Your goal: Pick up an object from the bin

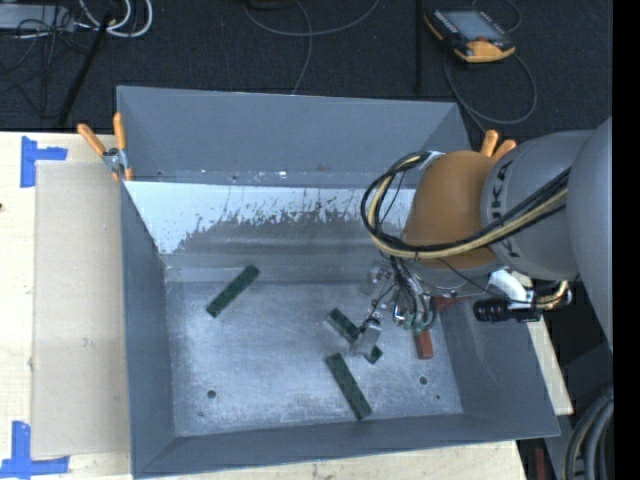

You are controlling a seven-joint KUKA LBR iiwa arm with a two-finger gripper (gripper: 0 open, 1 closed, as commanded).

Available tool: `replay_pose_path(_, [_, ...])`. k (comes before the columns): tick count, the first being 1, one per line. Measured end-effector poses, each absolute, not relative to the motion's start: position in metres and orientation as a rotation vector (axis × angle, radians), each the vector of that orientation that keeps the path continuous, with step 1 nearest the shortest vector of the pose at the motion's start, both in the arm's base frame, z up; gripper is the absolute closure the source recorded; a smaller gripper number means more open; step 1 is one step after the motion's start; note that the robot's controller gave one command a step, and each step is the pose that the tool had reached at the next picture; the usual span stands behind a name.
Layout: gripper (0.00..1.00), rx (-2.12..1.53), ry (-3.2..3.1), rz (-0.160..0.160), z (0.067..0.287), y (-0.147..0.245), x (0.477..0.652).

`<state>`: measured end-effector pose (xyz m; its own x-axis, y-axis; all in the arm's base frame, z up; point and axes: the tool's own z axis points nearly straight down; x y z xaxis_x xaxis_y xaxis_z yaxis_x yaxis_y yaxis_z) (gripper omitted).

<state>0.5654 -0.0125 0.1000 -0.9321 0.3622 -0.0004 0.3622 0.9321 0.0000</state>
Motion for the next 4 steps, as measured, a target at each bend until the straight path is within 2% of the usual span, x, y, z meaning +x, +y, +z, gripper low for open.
replay_pose_path(1, [0.00, 0.798, 3.038, 0.000, 0.099, -0.004, 0.577])
replay_pose_path(2, [0.00, 1.136, 2.934, -0.002, 0.068, -0.016, 0.564])
replay_pose_path(3, [0.00, 1.127, 2.934, -0.002, 0.068, -0.015, 0.564])
replay_pose_path(4, [1.00, 1.124, 2.934, -0.002, 0.069, -0.015, 0.564])
